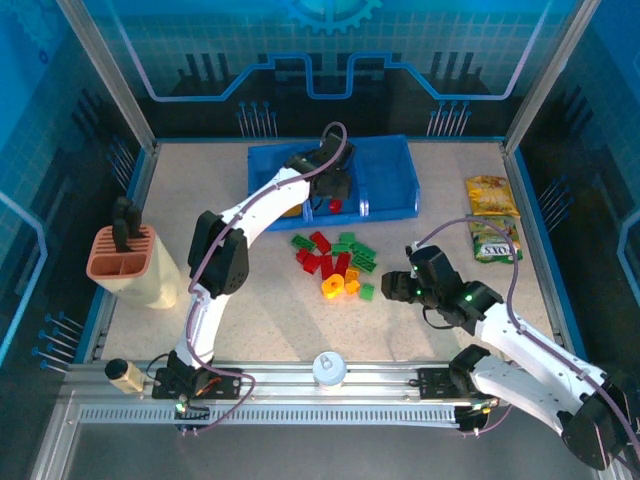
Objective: Sort the legos into containers by color
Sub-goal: Place the lego in the container, then pick up the lego from the center of the table.
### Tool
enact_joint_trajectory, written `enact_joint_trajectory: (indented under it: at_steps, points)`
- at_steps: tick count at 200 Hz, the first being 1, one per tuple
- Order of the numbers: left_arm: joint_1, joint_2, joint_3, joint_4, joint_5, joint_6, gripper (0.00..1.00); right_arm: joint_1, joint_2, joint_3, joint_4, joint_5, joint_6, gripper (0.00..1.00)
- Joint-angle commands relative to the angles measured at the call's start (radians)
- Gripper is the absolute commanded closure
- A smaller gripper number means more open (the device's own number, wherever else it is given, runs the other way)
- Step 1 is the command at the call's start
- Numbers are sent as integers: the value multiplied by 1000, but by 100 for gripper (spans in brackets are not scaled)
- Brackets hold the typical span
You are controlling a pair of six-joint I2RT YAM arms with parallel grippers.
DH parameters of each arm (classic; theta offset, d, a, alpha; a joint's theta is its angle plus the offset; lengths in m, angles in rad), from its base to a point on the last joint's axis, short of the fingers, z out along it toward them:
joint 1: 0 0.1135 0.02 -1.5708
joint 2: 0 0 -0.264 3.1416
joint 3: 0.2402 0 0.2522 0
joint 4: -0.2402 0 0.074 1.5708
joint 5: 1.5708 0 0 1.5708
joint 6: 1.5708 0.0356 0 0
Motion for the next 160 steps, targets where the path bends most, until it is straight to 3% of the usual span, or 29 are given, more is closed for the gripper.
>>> enact_joint_trajectory:
  at_steps: [1,39,92,160]
  points:
    - [-3,-152,-42,27,38,9,45,0,8,10,17,-26,-10,31]
    - [-17,-356,-218,110,37,-5,44,42,55,47,15,-33,-44,31]
    - [-26,-698,-632,241,19,-71,44,140,194,139,28,-1,-94,30]
    - [-26,-1075,-1120,217,-61,-190,44,220,544,416,40,-43,-206,32]
